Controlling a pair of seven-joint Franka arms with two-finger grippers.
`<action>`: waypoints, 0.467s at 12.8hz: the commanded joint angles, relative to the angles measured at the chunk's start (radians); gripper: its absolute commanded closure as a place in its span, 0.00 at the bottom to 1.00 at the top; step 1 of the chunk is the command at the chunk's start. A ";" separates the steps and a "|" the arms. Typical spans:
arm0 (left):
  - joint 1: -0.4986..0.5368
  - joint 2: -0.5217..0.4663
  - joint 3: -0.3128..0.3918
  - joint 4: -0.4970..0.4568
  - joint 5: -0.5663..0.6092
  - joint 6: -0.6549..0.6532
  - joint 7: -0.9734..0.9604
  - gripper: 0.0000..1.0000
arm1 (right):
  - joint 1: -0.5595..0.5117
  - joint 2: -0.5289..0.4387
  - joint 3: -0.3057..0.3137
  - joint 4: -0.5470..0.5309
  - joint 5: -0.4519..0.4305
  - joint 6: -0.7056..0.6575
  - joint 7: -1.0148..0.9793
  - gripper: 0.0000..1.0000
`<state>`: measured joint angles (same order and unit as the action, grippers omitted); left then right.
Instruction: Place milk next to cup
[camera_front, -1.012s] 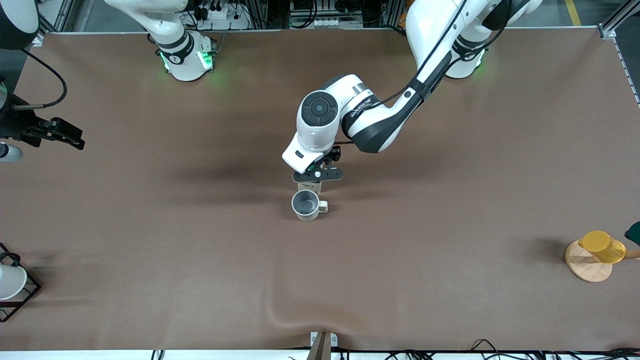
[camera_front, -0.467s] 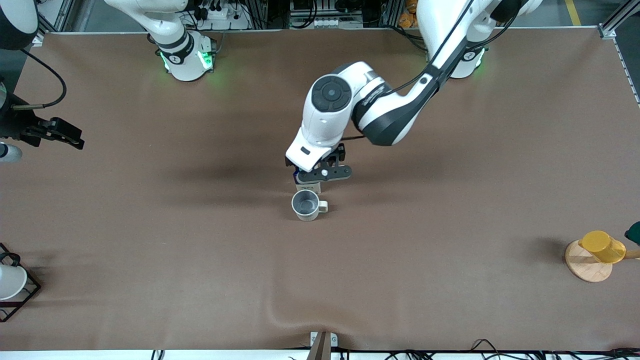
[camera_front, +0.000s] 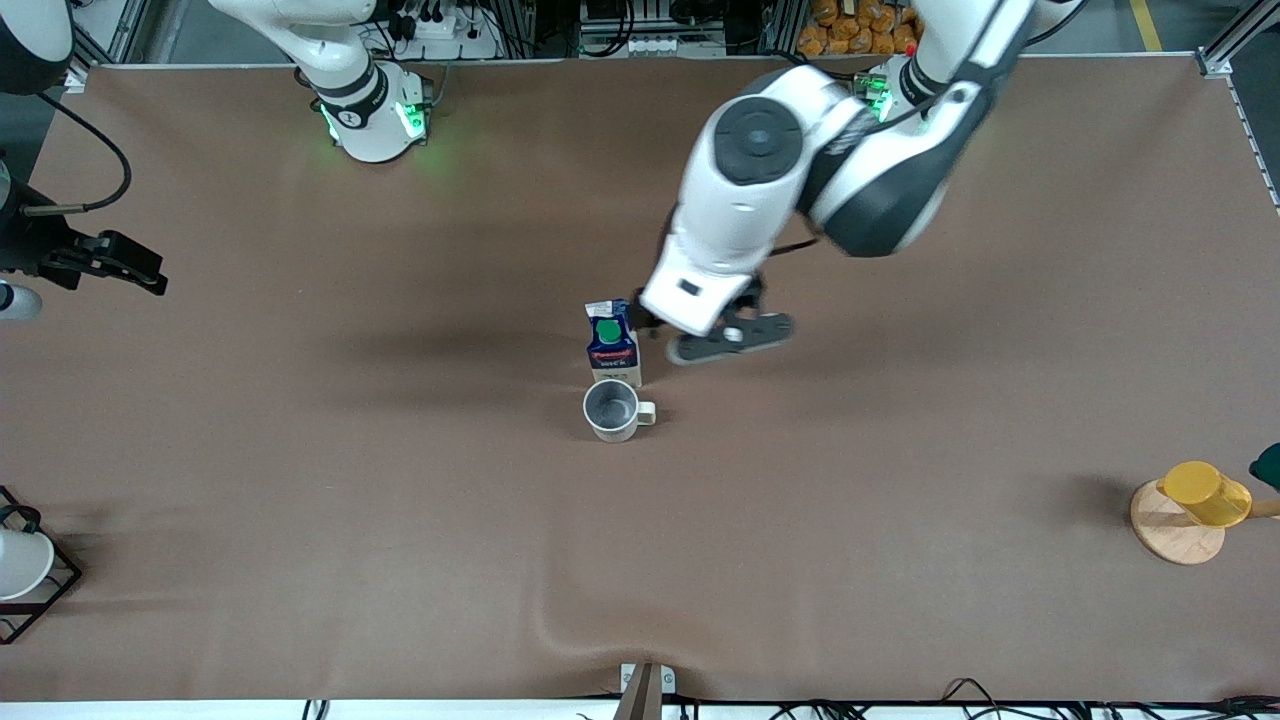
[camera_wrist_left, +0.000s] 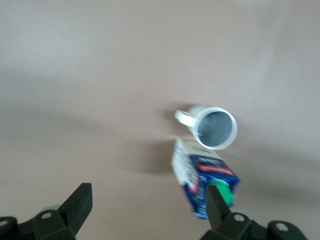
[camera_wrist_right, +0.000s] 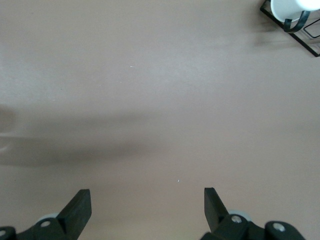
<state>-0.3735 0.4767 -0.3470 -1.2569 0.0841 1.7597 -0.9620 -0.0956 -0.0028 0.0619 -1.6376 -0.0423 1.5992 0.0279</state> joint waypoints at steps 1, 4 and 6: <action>0.092 -0.092 0.002 -0.048 -0.007 -0.066 0.046 0.00 | 0.000 -0.034 0.012 -0.005 0.018 -0.008 0.012 0.00; 0.175 -0.148 -0.006 -0.081 0.060 -0.155 0.142 0.00 | 0.017 -0.062 0.015 -0.007 0.021 -0.039 0.015 0.00; 0.211 -0.206 0.000 -0.140 0.090 -0.180 0.224 0.00 | 0.011 -0.074 0.006 -0.007 0.101 -0.050 0.014 0.00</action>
<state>-0.1941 0.3558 -0.3440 -1.3026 0.1341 1.5962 -0.8000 -0.0801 -0.0456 0.0747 -1.6333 -0.0085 1.5651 0.0299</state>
